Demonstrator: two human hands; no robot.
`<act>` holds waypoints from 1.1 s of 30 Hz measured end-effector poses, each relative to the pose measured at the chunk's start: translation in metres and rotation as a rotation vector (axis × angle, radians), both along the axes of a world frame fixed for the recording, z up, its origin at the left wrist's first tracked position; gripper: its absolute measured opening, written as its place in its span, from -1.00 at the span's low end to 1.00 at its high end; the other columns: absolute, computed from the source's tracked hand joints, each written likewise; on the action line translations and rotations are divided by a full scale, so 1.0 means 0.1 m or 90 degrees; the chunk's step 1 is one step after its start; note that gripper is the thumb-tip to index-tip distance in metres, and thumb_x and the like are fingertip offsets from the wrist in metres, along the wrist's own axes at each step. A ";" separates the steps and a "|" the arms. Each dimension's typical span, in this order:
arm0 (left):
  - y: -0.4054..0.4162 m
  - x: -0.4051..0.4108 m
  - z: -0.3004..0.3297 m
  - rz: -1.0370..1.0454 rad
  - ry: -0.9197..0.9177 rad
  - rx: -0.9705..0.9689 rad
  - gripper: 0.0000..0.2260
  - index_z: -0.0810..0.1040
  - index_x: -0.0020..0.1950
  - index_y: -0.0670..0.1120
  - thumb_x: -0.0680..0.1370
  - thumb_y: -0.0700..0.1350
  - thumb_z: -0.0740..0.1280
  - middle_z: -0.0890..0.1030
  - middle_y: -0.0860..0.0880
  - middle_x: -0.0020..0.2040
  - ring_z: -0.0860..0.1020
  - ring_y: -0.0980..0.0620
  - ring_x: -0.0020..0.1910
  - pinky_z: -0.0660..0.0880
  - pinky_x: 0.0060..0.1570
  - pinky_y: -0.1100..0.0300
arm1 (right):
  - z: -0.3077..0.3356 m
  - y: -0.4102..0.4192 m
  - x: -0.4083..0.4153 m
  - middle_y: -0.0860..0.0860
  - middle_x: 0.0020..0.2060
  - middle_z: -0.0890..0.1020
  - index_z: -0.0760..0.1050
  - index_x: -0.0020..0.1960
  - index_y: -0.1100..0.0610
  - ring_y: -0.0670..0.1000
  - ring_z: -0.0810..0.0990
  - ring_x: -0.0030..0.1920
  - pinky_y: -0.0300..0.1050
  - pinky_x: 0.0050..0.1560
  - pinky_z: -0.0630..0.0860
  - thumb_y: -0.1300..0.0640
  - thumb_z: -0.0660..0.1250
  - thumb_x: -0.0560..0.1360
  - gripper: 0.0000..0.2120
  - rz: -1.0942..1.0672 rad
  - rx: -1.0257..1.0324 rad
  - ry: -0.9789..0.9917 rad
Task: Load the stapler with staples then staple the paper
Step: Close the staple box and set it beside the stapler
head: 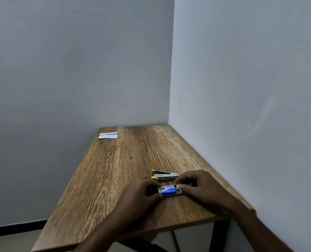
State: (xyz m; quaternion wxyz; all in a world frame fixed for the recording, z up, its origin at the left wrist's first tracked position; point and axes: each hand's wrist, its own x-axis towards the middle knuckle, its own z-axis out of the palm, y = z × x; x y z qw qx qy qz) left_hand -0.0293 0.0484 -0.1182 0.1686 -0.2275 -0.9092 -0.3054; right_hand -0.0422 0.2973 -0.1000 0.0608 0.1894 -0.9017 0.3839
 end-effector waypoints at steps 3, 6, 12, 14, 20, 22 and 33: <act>0.00 0.00 0.00 0.001 0.007 0.001 -0.73 0.64 0.18 0.14 0.49 0.11 0.44 0.59 0.22 0.07 0.52 0.28 0.03 0.52 0.06 0.27 | 0.00 0.04 0.05 -0.22 -0.01 0.71 0.69 0.07 -0.16 -0.20 0.64 0.05 -0.18 0.05 0.60 -0.02 0.48 0.47 -0.81 0.034 -0.017 0.002; 0.00 -0.01 0.01 0.002 0.005 -0.002 -0.72 0.64 0.18 0.14 0.49 0.11 0.43 0.59 0.21 0.08 0.52 0.27 0.03 0.52 0.07 0.25 | -0.01 0.03 0.09 -0.18 -0.01 0.72 0.71 0.06 -0.12 -0.17 0.63 0.07 -0.10 0.10 0.60 0.03 0.51 0.46 -0.82 0.040 -0.020 0.025; -0.01 0.00 0.00 0.005 0.000 -0.003 -0.71 0.62 0.20 0.14 0.49 0.12 0.43 0.58 0.21 0.10 0.52 0.26 0.05 0.52 0.08 0.24 | 0.01 0.04 0.08 -0.18 -0.02 0.72 0.71 0.07 -0.11 -0.19 0.64 0.03 -0.14 0.06 0.62 0.02 0.52 0.44 -0.80 0.025 0.003 0.046; -0.01 0.00 0.00 0.006 0.000 -0.004 -0.71 0.62 0.20 0.14 0.49 0.12 0.43 0.58 0.21 0.10 0.51 0.27 0.05 0.52 0.09 0.24 | 0.00 0.07 0.09 -0.19 -0.01 0.72 0.70 0.10 -0.12 -0.21 0.64 0.03 -0.15 0.05 0.62 0.00 0.53 0.43 -0.76 0.018 -0.010 0.042; 0.00 -0.01 -0.01 -0.001 -0.003 -0.001 -0.71 0.61 0.21 0.14 0.50 0.11 0.43 0.58 0.22 0.11 0.51 0.29 0.04 0.50 0.06 0.32 | 0.00 0.13 0.09 -0.23 0.02 0.69 0.65 0.15 -0.17 -0.28 0.61 0.03 -0.27 0.01 0.61 0.00 0.52 0.43 -0.71 0.004 0.019 0.040; -0.01 -0.01 -0.01 0.002 -0.001 -0.003 -0.71 0.61 0.21 0.14 0.50 0.12 0.43 0.58 0.21 0.11 0.51 0.28 0.04 0.51 0.06 0.31 | 0.00 0.14 0.08 -0.22 0.02 0.69 0.65 0.15 -0.19 -0.26 0.60 0.04 -0.26 0.02 0.61 0.00 0.51 0.44 -0.71 0.004 0.023 0.038; 0.00 -0.01 0.00 0.004 0.000 -0.001 -0.71 0.62 0.20 0.14 0.49 0.13 0.43 0.59 0.23 0.08 0.51 0.28 0.03 0.52 0.05 0.27 | -0.05 0.13 0.06 -0.26 0.07 0.67 0.64 0.17 -0.19 -0.31 0.57 0.11 -0.36 0.02 0.55 0.00 0.55 0.39 -0.64 0.009 0.007 0.061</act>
